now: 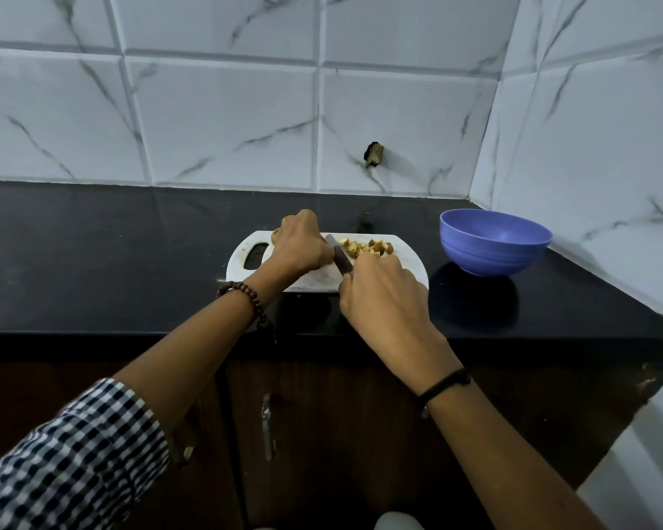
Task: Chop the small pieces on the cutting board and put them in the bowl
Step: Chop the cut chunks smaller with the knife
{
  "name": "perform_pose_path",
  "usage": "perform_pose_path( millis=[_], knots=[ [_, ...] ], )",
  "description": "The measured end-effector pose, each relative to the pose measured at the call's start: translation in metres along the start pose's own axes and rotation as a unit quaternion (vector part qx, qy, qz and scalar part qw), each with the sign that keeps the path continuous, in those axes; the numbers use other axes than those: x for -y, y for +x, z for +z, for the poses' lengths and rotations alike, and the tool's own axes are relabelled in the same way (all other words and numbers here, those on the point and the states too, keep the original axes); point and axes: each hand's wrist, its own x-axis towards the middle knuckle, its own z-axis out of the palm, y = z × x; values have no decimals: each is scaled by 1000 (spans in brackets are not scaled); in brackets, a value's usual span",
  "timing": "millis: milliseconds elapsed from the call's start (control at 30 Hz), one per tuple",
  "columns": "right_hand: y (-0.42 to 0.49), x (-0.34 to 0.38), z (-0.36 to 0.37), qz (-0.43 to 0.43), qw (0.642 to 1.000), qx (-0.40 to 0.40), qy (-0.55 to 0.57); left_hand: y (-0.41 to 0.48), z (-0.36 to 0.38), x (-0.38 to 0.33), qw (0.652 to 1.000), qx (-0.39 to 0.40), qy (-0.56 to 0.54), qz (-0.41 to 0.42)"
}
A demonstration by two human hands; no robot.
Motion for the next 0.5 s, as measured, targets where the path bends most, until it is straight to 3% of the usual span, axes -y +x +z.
perform_pose_path(
  millis=[500],
  knots=[
    [-18, -2, -10, -28, 997, 44, -56, -3, -6, 4, 1000, 21, -5, 7]
  ],
)
